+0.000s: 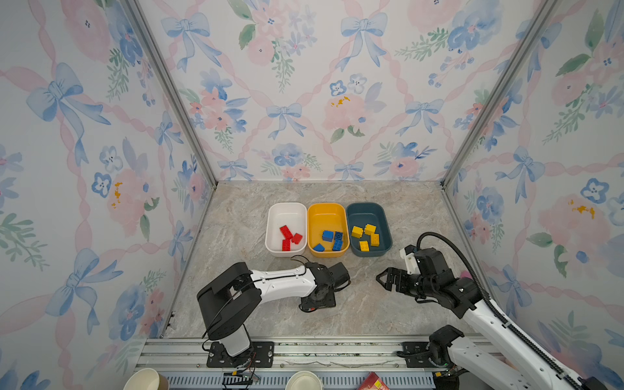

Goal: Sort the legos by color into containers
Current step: 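Lower the left gripper onto the red 2x4 brick and grasp it, then lift the red brick with the left gripper and carry it over the white bin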

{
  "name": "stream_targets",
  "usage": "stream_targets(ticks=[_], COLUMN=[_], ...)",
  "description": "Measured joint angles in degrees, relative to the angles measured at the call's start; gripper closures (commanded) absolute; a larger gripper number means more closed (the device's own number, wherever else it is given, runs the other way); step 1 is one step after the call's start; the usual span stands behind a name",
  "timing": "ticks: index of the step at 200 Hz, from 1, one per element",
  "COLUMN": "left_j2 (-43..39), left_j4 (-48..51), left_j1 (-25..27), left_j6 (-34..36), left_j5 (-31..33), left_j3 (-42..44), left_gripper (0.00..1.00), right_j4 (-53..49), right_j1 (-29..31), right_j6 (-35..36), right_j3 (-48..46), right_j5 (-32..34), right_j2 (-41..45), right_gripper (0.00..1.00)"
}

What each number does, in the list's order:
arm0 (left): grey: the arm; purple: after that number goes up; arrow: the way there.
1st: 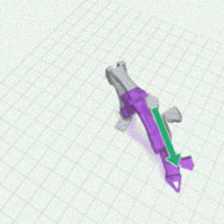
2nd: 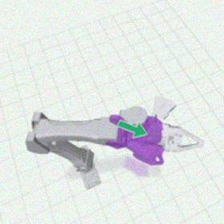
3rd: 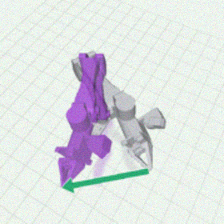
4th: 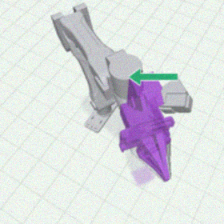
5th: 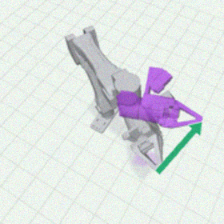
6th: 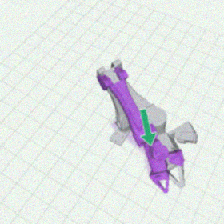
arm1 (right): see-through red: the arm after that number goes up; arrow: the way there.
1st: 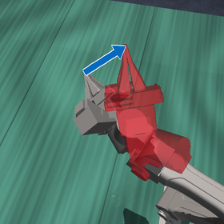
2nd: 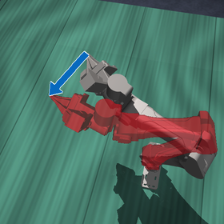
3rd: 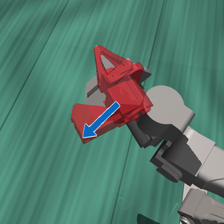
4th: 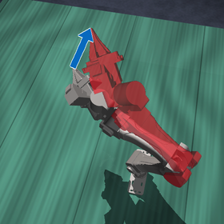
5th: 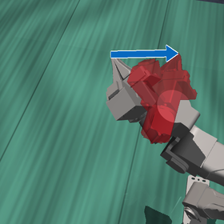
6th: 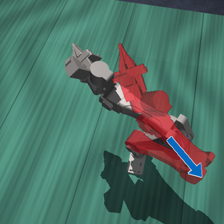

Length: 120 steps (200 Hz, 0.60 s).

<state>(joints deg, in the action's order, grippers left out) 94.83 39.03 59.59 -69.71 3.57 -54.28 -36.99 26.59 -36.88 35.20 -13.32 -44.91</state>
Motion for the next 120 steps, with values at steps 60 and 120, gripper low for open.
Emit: stream_targets(ticks=[60,120], left_j2=[-0.13,-3.82], left_j4=[-0.11,-1.27], left_j1=[0.00,-0.90], left_j6=[0.07,0.07], left_j5=[0.02,0.72], left_j3=[-0.09,-0.07], left_gripper=[0.49,0.53], right_j4=[0.00,-0.02], right_j1=[-0.26,-0.31], right_j6=[-0.02,-0.17], right_j3=[0.00,0.00], right_j5=[-0.02,-0.02], right_j2=[0.79,0.79], right_gripper=[0.03,0.03])
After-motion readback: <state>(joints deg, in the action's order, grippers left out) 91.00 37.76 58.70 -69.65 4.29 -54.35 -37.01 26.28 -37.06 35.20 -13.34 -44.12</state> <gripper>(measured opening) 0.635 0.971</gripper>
